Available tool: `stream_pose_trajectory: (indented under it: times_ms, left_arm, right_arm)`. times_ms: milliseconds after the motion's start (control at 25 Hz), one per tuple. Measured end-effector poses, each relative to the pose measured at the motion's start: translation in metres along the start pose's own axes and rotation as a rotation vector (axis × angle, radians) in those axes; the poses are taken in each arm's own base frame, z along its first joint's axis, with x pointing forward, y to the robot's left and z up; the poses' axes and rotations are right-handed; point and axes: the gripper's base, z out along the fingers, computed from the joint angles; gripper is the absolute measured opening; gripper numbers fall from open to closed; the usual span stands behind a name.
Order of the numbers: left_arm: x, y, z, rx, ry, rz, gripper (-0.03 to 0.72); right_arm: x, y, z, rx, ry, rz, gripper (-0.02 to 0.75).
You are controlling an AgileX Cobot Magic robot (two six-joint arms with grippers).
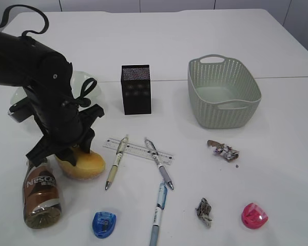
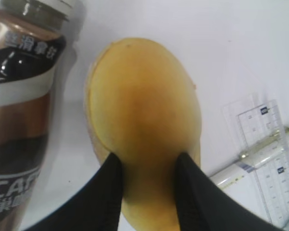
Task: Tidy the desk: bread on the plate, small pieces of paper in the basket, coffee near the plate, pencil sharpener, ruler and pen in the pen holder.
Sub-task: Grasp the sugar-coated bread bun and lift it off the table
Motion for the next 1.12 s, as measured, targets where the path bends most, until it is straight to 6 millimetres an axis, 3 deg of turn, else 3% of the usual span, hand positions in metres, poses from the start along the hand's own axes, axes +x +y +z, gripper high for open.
stream_pose_trajectory:
  times_ms: [520,800,1120]
  left_arm:
    - [0.004,-0.001,-0.003,0.01,0.042,-0.046,0.232]
    - [-0.002,-0.003,-0.035,0.106,0.004,-0.03,0.232]
    - [-0.021,-0.005,-0.067,0.235,-0.128,0.213,0.232]
  right_arm:
    - [0.0,0.0,0.0,0.0,-0.002,0.0,0.529]
    - [0.0,0.0,0.0,0.0,-0.002,0.0,0.529]
    - [0.0,0.0,0.0,0.0,-0.002,0.0,0.529]
